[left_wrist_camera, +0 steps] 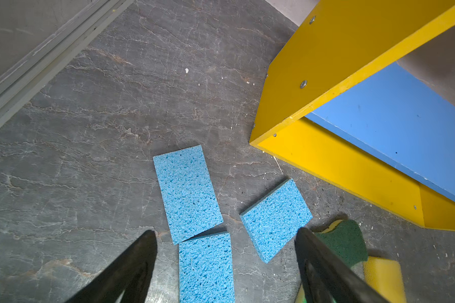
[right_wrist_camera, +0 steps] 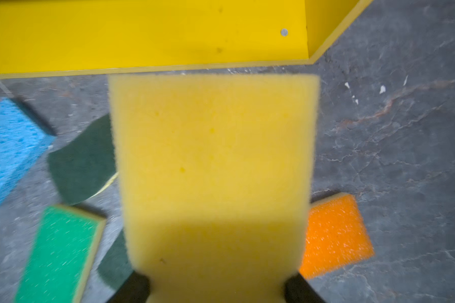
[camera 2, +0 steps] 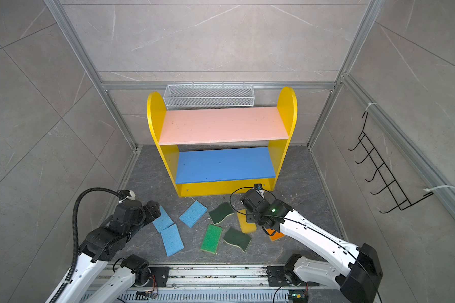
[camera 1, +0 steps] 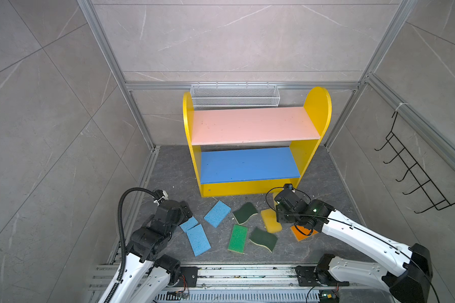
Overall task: Arrange cleaning sponges on a shelf
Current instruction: Pick up the cleaning sponge at the middle-right of the table, then place the cleaning sponge at the shelf.
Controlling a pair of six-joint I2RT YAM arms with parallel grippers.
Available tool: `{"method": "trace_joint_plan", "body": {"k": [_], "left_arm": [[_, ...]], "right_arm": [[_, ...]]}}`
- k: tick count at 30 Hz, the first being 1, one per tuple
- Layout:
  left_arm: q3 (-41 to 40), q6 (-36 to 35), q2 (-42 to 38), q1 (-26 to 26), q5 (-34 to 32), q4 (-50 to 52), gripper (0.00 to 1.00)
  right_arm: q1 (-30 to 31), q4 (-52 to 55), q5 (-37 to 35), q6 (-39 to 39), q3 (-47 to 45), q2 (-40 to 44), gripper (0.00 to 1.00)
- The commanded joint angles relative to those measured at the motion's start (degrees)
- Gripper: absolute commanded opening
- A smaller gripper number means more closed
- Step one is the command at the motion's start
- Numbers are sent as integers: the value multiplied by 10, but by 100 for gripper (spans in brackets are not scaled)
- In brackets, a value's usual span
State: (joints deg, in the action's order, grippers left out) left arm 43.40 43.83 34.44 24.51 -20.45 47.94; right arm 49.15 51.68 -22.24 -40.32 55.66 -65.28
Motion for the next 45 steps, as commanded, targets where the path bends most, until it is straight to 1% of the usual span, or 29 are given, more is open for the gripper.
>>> {"method": "trace_joint_plan", "body": {"k": [1,6,8,11,17,20,22,25,28,32,34,36,38,40,43,45], "left_arm": [[26,-28,-3,3,5,21,84],[46,-46,-2,3,9,34,84],[56,-54,2,3,11,39,83],[75,-69,11,4,10,44,83],[138,-109,40,3,4,49,83],[163,-119,51,4,2,48,83],[173,-125,57,3,1,43,83],[187,-132,69,4,-1,40,83],[206,-138,80,4,-2,40,83],[235,-147,98,4,-2,39,83],[253,-160,109,3,-14,42,83],[281,-171,123,4,-45,56,83],[305,-184,134,3,-63,63,84],[324,-195,139,3,-64,61,84],[338,-207,150,3,-64,51,85],[343,-209,160,3,-79,44,85]], "right_arm": [[62,103,-96,-53,67,-20,61],[148,152,-162,-55,196,-91,62],[165,155,-174,-38,245,-113,62],[174,142,-177,4,309,-135,63],[174,109,-208,112,423,-166,64],[173,76,-228,187,468,-179,65],[168,35,-240,250,492,-187,66],[139,2,-225,303,540,-200,66],[99,-37,-197,343,568,-205,66],[41,-58,-149,372,603,-221,66],[10,-63,-113,387,623,-233,68],[-17,-61,-89,402,650,-250,68],[-36,-62,-78,412,674,-265,68],[-66,-63,-51,415,699,-282,68],[-113,-57,-9,410,737,-310,69],[-138,-44,11,409,773,-337,69]]}}
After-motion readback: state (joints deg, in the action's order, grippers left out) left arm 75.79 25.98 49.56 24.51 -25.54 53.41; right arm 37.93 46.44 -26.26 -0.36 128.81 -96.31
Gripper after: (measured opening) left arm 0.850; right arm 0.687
